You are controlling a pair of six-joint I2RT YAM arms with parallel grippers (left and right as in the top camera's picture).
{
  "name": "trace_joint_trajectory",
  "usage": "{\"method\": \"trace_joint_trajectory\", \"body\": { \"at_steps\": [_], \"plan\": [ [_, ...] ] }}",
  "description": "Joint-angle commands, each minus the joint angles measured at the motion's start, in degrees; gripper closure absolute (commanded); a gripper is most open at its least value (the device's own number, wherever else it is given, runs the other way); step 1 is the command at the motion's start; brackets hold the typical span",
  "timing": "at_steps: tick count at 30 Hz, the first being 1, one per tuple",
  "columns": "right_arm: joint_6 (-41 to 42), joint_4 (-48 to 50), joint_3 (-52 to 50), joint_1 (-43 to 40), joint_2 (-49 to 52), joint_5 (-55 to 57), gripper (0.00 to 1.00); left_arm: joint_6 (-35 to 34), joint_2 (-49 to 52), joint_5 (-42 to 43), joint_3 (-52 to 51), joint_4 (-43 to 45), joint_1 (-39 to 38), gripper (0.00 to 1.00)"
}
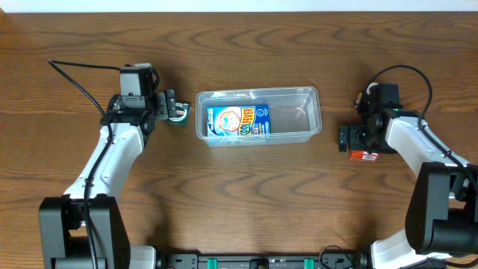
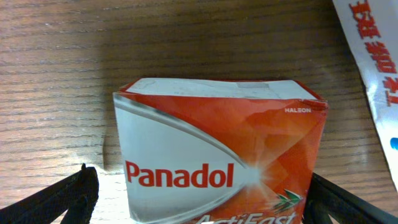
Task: Pack container
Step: 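Grasp the red Panadol box with right gripper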
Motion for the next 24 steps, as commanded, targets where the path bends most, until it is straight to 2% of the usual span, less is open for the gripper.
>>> {"method": "trace_joint_trajectory", "body": {
  "at_steps": [1, 24],
  "plan": [
    [-0.63, 0.26, -0.37, -0.79, 0.63, -1.18, 0.01, -0.07, 0.26, -0.22, 0.94, -0.04, 0.2, 0.02],
    [-0.66, -0.59, -0.35, -0.79, 0.63, -1.16, 0.01, -0.07, 0.26, -0.22, 0.94, -0.04, 0.2, 0.02]
  ]
}}
